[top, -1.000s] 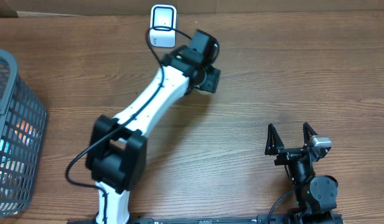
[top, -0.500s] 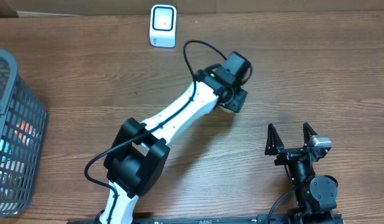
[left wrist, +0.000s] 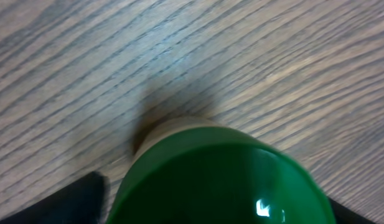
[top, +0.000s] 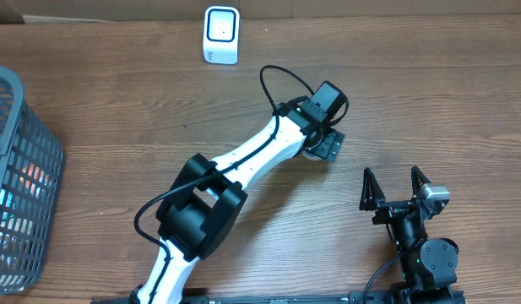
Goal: Scan the item barcode
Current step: 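Carry the jar with the left gripper toward the scanner and set it down, then move the left gripper back into the basket and grasp the orange package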
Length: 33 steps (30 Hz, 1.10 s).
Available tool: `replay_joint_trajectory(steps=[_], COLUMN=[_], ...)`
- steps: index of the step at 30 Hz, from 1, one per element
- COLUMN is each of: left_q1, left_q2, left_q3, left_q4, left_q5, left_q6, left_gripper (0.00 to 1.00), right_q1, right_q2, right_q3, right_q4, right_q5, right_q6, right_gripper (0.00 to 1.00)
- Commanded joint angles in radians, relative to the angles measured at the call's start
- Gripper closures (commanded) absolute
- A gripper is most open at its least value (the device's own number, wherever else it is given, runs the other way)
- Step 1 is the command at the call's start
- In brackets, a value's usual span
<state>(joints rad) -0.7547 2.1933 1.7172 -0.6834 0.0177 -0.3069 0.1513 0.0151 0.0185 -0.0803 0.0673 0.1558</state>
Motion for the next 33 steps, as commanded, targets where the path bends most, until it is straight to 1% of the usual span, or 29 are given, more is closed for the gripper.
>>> replay_joint_trajectory(steps=[1,5,10,14,18,21,25,30,33], left_q1=[-0.012,0.007,0.079,0.188,0.339,0.491,0.753,1.12,1.314], left_q2=[-0.008,-0.041,-0.135,-0.249,-0.379,-0.487,-0.595,-0.631,-0.615], left_q3=[0.011,0.062,0.21,0.332,0.391,0.392,0.392,0.392,0.391], left_q4=[-0.002,-0.033,-0.144,-0.295,-0.423,-0.476,-0.546,-0.639,-0.668], left_q5=[0.021,0.023,0.023,0.021,-0.006,-0.012,-0.028,-0.024,-0.025], left_q6=[-0.003,-0.003,-0.004,-0.003,-0.004,-0.004,-0.021,-0.046,-0.045], left_gripper=[0.0,0.0,0.0,0.0,0.0,0.0,0.0,0.0,0.03], right_q1=[0.006,0.006,0.006,0.006,0.006,0.006,0.006,0.006,0.006], right_q2=[-0.003,-0.003,-0.003,-0.003,-0.003,-0.003,-0.003,-0.003,-0.003], right_q3=[-0.01,-0.01,-0.01,-0.01,-0.01,-0.01,-0.01,-0.01,-0.01], right_q4=[0.004,0.004,0.004,0.004,0.004,0.004,0.004,0.004,0.004], right_q5=[0.007,0.007,0.007,0.007,0.007,0.007,0.007,0.007,0.007], right_q6=[-0.004,-0.004,-0.004,-0.004,-0.003,-0.003,-0.003,-0.004,-0.004], right_gripper=[0.0,0.0,0.0,0.0,0.0,0.0,0.0,0.0,0.0])
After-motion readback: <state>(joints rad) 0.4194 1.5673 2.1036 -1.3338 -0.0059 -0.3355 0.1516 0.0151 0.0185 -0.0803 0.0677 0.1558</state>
